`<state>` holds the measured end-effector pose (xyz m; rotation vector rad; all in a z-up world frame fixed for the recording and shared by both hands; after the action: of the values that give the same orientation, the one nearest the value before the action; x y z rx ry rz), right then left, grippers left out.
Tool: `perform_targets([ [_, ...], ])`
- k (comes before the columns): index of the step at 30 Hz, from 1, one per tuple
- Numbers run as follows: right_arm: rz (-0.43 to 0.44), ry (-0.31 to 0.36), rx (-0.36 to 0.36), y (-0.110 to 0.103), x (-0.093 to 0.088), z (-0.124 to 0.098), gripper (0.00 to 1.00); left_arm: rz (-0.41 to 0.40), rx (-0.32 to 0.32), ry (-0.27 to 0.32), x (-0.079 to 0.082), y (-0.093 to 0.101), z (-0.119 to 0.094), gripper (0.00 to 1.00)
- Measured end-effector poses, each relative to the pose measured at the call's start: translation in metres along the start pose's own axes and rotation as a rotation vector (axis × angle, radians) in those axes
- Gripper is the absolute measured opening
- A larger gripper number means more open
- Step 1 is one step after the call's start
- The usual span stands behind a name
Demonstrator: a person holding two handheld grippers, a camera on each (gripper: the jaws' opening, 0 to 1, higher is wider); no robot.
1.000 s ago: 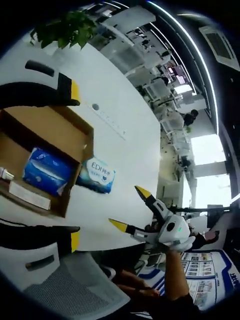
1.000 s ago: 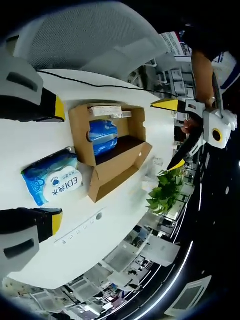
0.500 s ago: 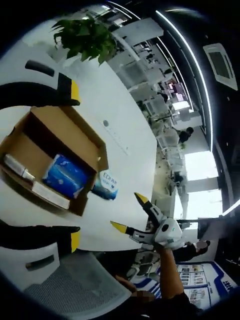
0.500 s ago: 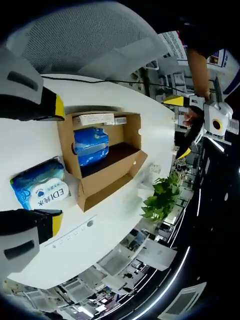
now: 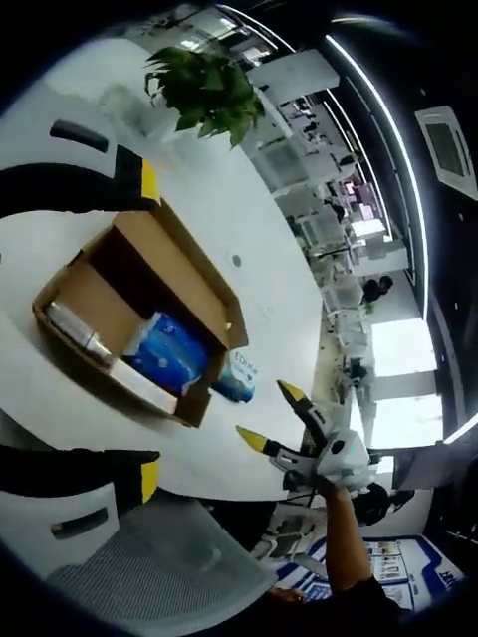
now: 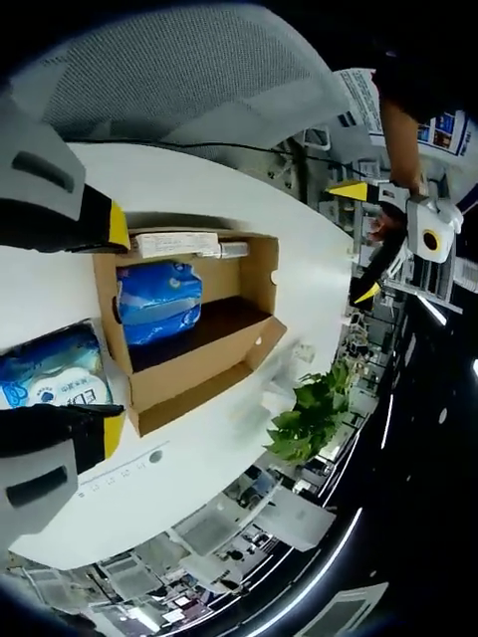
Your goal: Operate the shoe box by opening the lid, removing the specified soft item, and placing it in the target area until the item is outside and the box remains undamaged.
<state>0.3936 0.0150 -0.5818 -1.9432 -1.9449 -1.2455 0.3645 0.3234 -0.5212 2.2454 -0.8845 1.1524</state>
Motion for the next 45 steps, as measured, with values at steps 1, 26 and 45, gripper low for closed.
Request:
perform_targets([
  [1, -0.005, -0.001, 0.002, -0.001, 0.001, 0.002, 0.57, -0.002, 0.002, 0.002, -0.002, 0.0, -0.002, 0.99],
  [26, -0.071, -0.049, 0.034, -0.007, 0.006, 0.065, 0.44, -0.132, 0.154, 0.077, -0.078, 0.009, -0.046, 0.99],
  [45, -0.062, -0.09, 0.022, -0.01, 0.004, 0.106, 0.35, -0.196, 0.197, 0.135, -0.103, 0.038, -0.054, 0.97],
])
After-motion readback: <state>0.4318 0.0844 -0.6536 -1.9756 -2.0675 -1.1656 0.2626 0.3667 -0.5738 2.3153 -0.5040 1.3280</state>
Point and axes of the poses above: the point that each gripper's makers call its tool centre point, and the gripper's own axes: z roughly forward along the fingers, y roughly to its right, x roughly out of its top, the point moved 8 cm from there along -z, roughly backward along the fingers, and after that the axes turned 15 degrees about -z, right-handed, at the moved point
